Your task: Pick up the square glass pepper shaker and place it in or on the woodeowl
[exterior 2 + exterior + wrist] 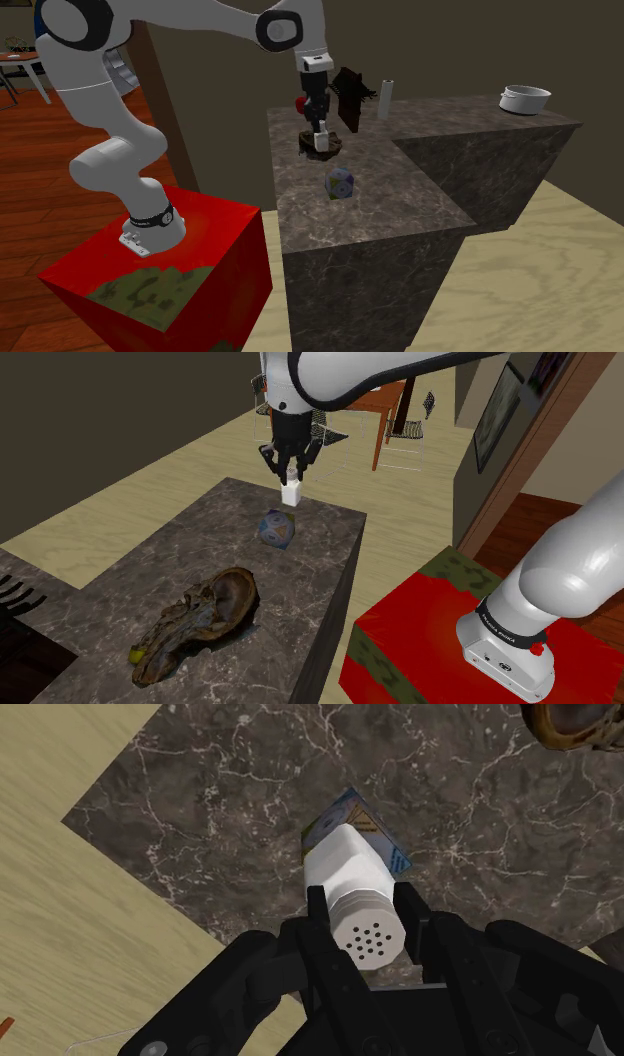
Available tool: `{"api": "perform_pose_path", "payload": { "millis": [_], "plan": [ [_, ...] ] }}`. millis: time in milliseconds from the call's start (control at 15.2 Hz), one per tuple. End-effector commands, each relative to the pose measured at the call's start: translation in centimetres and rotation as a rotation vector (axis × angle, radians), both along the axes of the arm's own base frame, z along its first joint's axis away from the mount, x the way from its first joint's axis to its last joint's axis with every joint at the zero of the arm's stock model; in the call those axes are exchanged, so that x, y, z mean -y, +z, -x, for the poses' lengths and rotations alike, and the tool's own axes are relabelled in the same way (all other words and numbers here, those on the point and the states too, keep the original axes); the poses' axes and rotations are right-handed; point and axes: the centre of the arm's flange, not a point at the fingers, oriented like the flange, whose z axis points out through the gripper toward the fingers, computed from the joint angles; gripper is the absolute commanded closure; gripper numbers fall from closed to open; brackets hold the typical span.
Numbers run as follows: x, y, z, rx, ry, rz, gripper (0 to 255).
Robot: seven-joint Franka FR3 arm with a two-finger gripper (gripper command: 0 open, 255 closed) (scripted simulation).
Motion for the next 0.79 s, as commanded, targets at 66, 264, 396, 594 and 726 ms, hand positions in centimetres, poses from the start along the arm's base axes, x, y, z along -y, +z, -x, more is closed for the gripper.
{"api": "perform_pose_path", "payload": {
  "millis": [66,264,396,594,726],
  "plan": [
    [-3.6,0.4,0.9,0.000,-0.001,0.000,255],
    [-7.4,0.8,1.9,0.000,-0.001,0.000,255],
    [-10.0,1.1,2.5,0.000,-0.001,0.000,255],
    [-13.8,1.5,3.5,0.000,-0.001,0.000,255],
    [-16.3,1.7,4.1,0.000,-0.001,0.000,255]
  ]
}}
